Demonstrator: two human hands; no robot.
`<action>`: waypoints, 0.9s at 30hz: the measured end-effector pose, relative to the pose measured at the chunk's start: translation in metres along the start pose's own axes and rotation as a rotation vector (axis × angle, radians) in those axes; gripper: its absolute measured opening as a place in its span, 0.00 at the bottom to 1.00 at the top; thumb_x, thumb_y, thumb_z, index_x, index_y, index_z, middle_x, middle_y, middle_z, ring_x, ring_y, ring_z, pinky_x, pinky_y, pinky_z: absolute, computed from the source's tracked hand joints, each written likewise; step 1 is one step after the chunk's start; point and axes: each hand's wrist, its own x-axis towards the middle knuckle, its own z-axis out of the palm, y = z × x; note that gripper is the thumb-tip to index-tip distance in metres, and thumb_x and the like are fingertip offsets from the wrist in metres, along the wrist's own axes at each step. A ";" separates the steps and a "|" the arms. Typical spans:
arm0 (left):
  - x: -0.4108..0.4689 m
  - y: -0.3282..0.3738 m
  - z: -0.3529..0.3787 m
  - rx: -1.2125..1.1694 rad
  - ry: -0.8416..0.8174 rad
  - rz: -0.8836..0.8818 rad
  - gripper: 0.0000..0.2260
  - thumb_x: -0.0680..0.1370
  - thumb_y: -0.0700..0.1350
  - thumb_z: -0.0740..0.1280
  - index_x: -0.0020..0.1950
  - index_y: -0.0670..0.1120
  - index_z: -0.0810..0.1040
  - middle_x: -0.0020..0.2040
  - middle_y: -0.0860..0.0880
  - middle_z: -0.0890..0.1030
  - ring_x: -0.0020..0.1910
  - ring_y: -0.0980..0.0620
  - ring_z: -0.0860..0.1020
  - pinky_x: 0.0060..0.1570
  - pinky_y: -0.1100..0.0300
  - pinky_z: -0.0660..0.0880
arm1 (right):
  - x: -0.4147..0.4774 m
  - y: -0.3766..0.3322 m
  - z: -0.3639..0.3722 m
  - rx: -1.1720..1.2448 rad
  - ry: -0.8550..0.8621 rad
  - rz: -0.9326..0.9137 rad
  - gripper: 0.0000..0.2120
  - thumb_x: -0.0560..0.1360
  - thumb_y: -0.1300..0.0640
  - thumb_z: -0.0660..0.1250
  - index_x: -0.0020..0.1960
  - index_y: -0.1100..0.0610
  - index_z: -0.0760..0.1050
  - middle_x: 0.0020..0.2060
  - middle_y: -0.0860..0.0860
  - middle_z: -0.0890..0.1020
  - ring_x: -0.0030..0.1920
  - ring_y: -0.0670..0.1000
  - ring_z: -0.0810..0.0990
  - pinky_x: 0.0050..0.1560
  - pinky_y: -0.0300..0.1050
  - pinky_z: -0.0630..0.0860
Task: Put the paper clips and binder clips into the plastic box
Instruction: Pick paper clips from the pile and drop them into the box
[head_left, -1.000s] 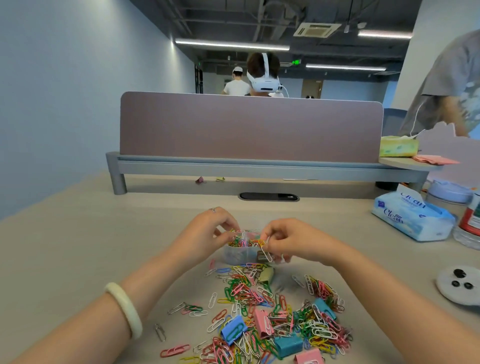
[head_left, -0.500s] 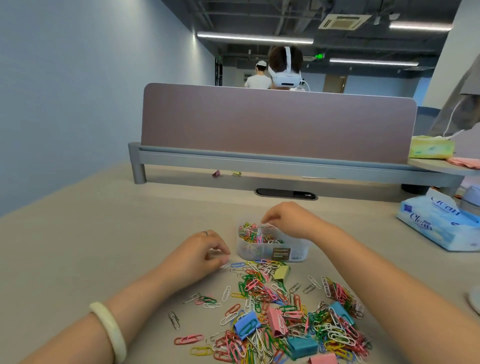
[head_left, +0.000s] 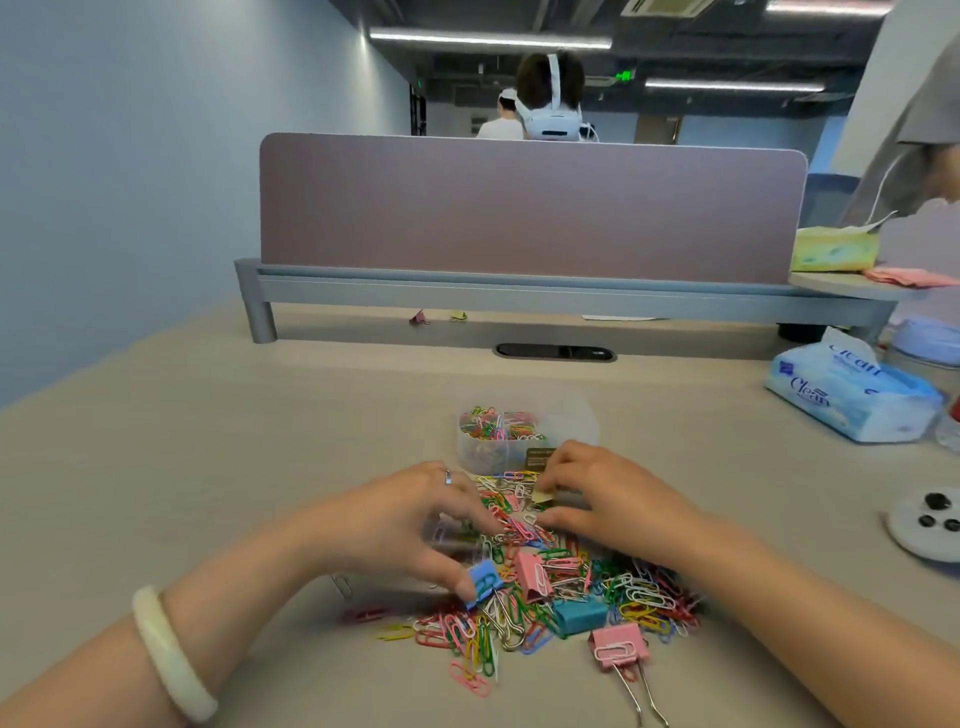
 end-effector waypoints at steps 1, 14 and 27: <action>0.000 0.003 0.003 0.033 -0.043 0.010 0.26 0.63 0.60 0.73 0.59 0.58 0.75 0.55 0.55 0.75 0.57 0.60 0.67 0.59 0.66 0.65 | 0.000 0.000 0.003 0.005 0.019 0.006 0.17 0.73 0.45 0.65 0.59 0.51 0.75 0.56 0.47 0.74 0.56 0.48 0.74 0.59 0.45 0.71; -0.001 0.016 0.014 -0.254 0.078 -0.038 0.13 0.68 0.41 0.74 0.43 0.51 0.72 0.33 0.59 0.74 0.31 0.62 0.71 0.32 0.73 0.66 | -0.002 0.001 0.009 0.163 0.129 0.063 0.20 0.70 0.57 0.71 0.60 0.50 0.71 0.50 0.44 0.66 0.51 0.49 0.75 0.58 0.44 0.72; -0.002 0.012 0.007 -0.389 0.181 -0.002 0.12 0.65 0.41 0.76 0.40 0.56 0.77 0.34 0.54 0.75 0.31 0.61 0.73 0.34 0.70 0.68 | -0.007 0.004 0.008 0.251 0.339 0.012 0.07 0.72 0.57 0.69 0.50 0.53 0.80 0.43 0.43 0.78 0.47 0.45 0.74 0.50 0.36 0.68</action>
